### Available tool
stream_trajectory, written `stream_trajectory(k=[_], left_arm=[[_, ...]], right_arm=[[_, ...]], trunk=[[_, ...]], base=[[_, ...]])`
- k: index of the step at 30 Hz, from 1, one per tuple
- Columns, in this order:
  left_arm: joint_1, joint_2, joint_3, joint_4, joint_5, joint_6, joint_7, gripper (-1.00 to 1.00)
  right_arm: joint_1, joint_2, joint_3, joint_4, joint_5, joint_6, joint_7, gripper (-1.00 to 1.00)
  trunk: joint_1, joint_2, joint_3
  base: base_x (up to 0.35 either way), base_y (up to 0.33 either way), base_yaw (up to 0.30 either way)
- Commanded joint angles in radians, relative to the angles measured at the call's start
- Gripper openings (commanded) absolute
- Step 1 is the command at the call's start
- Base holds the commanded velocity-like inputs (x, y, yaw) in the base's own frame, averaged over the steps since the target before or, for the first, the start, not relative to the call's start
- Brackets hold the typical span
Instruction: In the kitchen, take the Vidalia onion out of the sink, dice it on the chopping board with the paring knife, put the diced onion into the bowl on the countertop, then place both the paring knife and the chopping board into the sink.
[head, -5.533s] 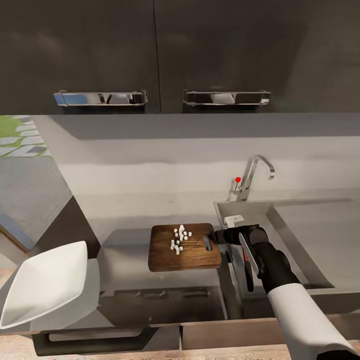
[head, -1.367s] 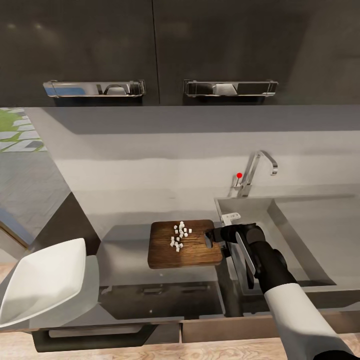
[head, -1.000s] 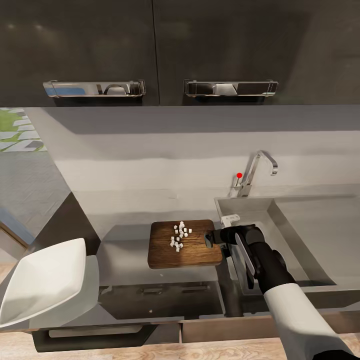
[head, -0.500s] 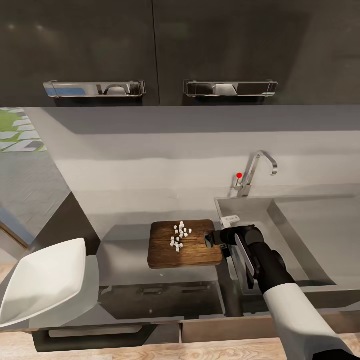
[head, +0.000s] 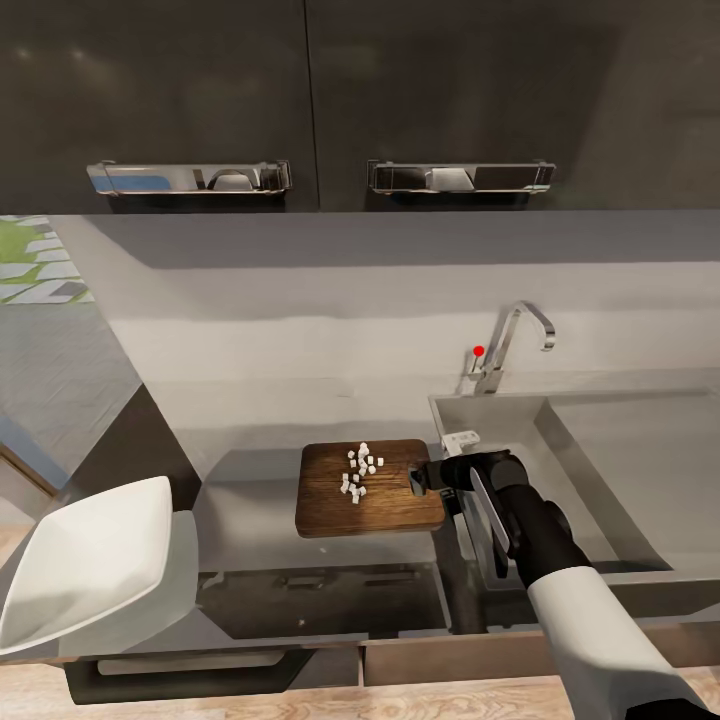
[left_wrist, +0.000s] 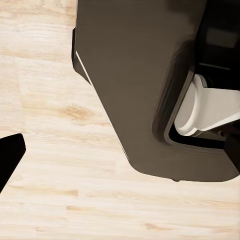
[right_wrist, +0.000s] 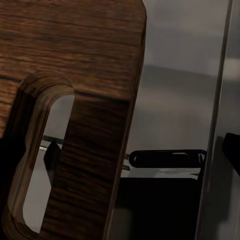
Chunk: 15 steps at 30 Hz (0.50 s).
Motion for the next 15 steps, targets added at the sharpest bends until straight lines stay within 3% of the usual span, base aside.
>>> stream_trajectory(k=[1,15], left_arm=[[-0.002,0.0,-0.004,0.005,0.01,-0.008,-0.005,1.0],[-0.002,0.0,-0.004,0.005,0.01,-0.008,-0.005,1.0]], right_arm=[[0.0,0.0,0.0,0.017,0.007,0.007,0.003,1.0],[0.0,0.0,-0.002,0.017,0.007,0.008,0.003,1.0]], trunk=[[0.001,-0.002,-0.002],[0.001,-0.002,-0.002]], base=[[0.0,0.0,0.0],[0.0,0.0,0.0]])
